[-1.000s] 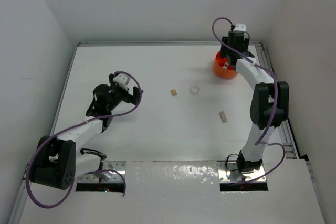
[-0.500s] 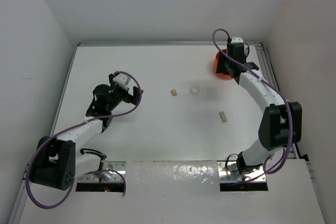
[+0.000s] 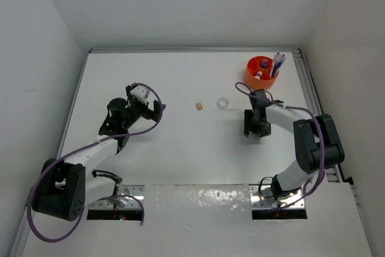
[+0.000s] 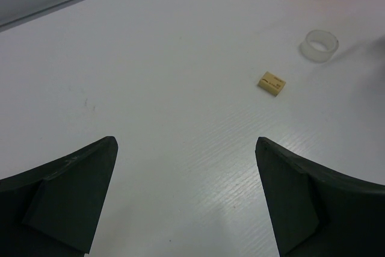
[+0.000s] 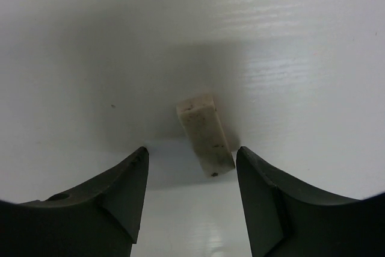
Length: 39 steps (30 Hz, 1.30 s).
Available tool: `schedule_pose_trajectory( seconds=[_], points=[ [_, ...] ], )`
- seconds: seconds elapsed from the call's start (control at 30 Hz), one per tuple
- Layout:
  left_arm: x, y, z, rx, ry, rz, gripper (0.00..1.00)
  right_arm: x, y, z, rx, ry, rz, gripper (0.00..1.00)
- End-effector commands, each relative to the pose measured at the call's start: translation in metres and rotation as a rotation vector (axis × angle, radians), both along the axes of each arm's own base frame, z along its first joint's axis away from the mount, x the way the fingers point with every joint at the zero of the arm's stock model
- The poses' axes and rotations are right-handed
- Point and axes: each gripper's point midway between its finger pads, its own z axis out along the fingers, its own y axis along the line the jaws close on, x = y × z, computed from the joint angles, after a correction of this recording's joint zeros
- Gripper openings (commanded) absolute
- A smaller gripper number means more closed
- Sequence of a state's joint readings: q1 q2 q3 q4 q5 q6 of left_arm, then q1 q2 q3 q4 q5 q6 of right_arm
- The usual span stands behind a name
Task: Sort the stationery into containers
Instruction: Pick up the stationery from the center of the board.
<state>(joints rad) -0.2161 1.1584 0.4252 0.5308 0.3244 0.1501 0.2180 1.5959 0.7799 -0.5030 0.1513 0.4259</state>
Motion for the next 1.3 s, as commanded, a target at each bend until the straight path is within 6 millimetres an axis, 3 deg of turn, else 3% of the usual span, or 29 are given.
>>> schedule_pose_trajectory(
  seconds=[0.0, 0.3, 0.43, 0.67, 0.9, 1.1, 1.2, 1.27],
  points=[
    [-0.002, -0.004, 0.018, -0.022, -0.054, -0.007, 0.97, 0.016, 0.001, -0.006, -0.004, -0.06, -0.015, 0.59],
    [-0.002, -0.002, 0.02, -0.018, -0.061, 0.005, 0.97, 0.039, -0.019, -0.006, -0.116, -0.08, 0.036, 0.49],
    [-0.001, 0.0, 0.02, -0.012, -0.066, 0.014, 0.97, 0.035, -0.025, -0.004, -0.124, -0.077, 0.038, 0.41],
    [0.0, 0.0, 0.021, -0.009, -0.071, 0.011, 0.97, 0.023, -0.026, -0.003, -0.103, -0.038, 0.072, 0.41],
    [-0.001, 0.001, 0.018, -0.003, -0.066, 0.014, 0.97, 0.017, -0.01, -0.007, -0.005, 0.011, 0.105, 0.41],
    [-0.002, 0.001, 0.018, -0.003, -0.066, 0.018, 0.97, 0.007, -0.009, -0.014, 0.015, 0.039, 0.096, 0.4],
    [-0.002, 0.002, 0.017, -0.002, -0.065, 0.017, 0.97, 0.007, -0.008, -0.016, 0.026, 0.037, 0.088, 0.32],
    [-0.002, 0.002, 0.018, -0.002, -0.066, 0.017, 0.97, 0.007, -0.008, -0.018, 0.036, 0.033, 0.082, 0.18]
  ],
)
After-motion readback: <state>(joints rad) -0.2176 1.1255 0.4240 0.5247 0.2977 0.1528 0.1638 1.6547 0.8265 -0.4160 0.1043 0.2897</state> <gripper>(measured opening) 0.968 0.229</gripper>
